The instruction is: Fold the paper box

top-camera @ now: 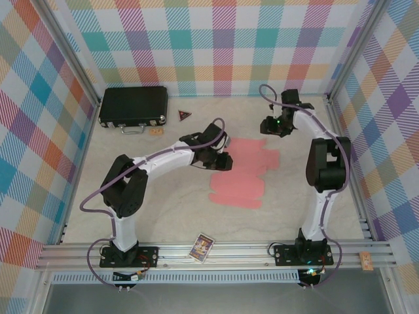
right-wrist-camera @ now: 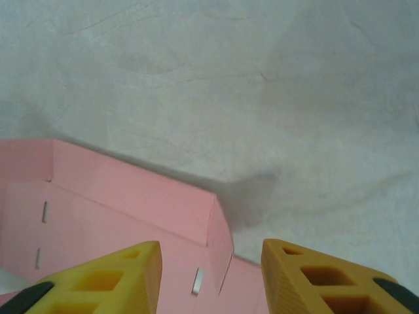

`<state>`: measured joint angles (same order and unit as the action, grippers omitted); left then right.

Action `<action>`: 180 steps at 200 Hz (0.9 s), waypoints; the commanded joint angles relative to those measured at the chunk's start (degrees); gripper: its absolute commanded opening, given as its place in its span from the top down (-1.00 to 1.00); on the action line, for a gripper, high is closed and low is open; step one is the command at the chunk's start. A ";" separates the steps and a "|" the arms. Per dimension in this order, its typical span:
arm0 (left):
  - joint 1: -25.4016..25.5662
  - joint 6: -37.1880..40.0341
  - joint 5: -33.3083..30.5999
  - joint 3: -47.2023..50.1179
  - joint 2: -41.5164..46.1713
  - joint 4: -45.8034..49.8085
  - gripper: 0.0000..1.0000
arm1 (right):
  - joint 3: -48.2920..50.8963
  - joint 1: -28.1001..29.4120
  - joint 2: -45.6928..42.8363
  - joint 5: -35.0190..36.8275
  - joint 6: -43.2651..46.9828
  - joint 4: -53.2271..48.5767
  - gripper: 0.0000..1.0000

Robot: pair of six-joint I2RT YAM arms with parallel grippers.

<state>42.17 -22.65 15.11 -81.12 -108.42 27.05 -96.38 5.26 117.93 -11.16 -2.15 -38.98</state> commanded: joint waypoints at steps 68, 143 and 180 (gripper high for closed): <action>0.54 -2.21 0.73 6.84 -4.59 -3.40 0.85 | -15.79 -0.16 13.01 -10.47 11.65 -8.35 0.02; -2.78 5.52 -5.78 6.71 -6.40 1.61 0.92 | -18.10 -0.16 15.14 -9.67 14.93 -12.19 0.01; -4.60 9.79 -6.57 5.49 -6.53 4.23 0.92 | -19.60 -0.32 16.12 -11.14 17.11 -14.92 0.00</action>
<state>39.29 -17.32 11.75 -74.96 -113.32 26.13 -113.51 5.26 133.21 -20.05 11.79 -50.19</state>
